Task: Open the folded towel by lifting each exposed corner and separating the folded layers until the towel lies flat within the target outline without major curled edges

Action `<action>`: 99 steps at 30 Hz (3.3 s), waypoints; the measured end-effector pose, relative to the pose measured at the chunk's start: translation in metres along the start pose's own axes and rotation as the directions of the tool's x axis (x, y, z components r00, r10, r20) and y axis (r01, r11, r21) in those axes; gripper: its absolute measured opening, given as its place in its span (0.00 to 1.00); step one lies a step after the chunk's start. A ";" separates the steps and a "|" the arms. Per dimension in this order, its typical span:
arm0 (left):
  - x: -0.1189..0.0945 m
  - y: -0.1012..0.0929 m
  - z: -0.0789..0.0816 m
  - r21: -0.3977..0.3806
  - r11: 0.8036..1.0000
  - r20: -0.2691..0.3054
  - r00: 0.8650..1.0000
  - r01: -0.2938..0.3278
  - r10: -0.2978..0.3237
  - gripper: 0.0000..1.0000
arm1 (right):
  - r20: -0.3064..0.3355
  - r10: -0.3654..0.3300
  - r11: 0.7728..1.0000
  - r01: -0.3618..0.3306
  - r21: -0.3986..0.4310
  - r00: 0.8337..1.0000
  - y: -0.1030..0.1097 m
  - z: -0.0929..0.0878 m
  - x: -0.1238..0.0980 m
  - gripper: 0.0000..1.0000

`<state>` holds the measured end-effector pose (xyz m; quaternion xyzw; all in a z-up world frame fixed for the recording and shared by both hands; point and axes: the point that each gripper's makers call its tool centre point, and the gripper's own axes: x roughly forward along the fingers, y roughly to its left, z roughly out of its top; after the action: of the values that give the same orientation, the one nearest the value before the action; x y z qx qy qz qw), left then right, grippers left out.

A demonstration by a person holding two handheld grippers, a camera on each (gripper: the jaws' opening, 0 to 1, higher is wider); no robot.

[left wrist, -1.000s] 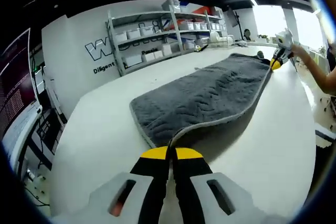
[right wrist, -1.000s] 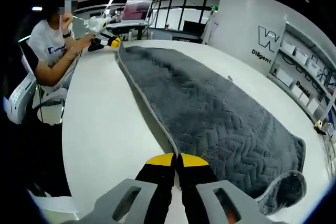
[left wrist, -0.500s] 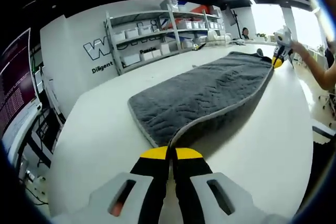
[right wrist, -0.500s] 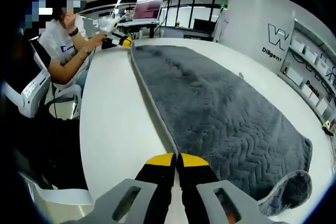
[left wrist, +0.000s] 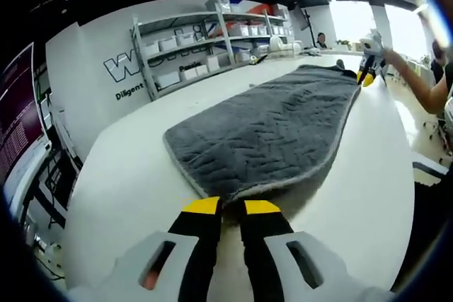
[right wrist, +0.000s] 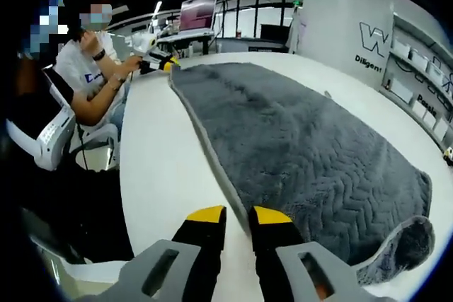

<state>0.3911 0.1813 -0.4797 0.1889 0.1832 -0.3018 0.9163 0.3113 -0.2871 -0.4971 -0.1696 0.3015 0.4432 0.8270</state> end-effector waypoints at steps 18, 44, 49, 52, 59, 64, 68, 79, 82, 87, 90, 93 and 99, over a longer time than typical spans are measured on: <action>-0.028 -0.049 0.063 -0.050 0.985 0.203 0.967 0.164 -0.151 0.94 | 0.091 -0.083 0.991 0.072 0.113 0.992 0.001 0.019 -0.021 0.93; 0.002 -0.065 0.066 -0.083 0.978 0.193 0.966 0.192 -0.173 0.99 | 0.109 -0.534 0.823 0.486 0.295 0.838 -0.111 0.014 -0.090 0.69; 0.003 -0.068 0.063 -0.078 0.977 0.180 0.966 0.200 -0.184 0.99 | 0.021 -0.450 0.881 0.440 0.173 0.893 -0.144 0.014 -0.088 0.55; 0.003 -0.069 0.062 -0.075 0.976 0.175 0.966 0.204 -0.189 0.99 | -0.071 -0.363 0.924 0.368 0.098 0.929 -0.155 0.005 -0.082 0.55; 0.001 -0.070 0.062 -0.063 0.977 0.172 0.966 0.204 -0.191 0.99 | -0.208 -0.297 0.942 0.322 0.096 0.932 -0.180 -0.015 -0.081 0.38; 0.002 -0.069 0.058 -0.070 0.976 0.158 0.968 0.208 -0.195 0.99 | -0.258 -0.275 0.948 0.306 0.089 0.926 -0.184 -0.025 -0.079 0.25; 0.004 -0.071 0.057 -0.079 0.974 0.157 0.968 0.210 -0.196 0.99 | -0.261 -0.277 0.955 0.294 0.029 0.925 -0.179 -0.027 -0.078 0.03; 0.002 -0.072 0.059 -0.082 0.974 0.165 0.966 0.213 -0.197 0.98 | -0.253 -0.287 0.955 0.295 -0.007 0.924 -0.160 -0.048 -0.114 0.01; 0.002 -0.072 0.058 -0.083 0.973 0.164 0.966 0.214 -0.198 0.98 | -0.250 -0.273 0.959 0.283 0.004 0.929 -0.155 -0.058 -0.119 0.01; 0.003 -0.074 0.057 -0.088 0.973 0.160 0.967 0.215 -0.199 0.97 | -0.265 -0.250 0.966 0.258 -0.007 0.931 -0.150 -0.075 -0.121 0.02; 0.002 -0.075 0.057 -0.089 0.973 0.160 0.967 0.214 -0.198 0.97 | -0.250 -0.239 0.969 0.249 0.006 0.938 -0.151 -0.079 -0.122 0.02; 0.001 -0.076 0.057 -0.089 0.973 0.160 0.967 0.214 -0.198 0.97 | -0.252 -0.223 0.973 0.233 0.008 0.942 -0.147 -0.087 -0.124 0.05; 0.000 -0.075 0.056 -0.088 0.973 0.152 0.969 0.211 -0.196 0.97 | -0.250 -0.207 0.976 0.217 0.014 0.946 -0.136 -0.101 -0.137 0.15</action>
<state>0.3565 0.1000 -0.4489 0.0993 0.1512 -0.3971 0.8998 0.3316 -0.5038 -0.4836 -0.2377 0.3914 0.3208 0.8291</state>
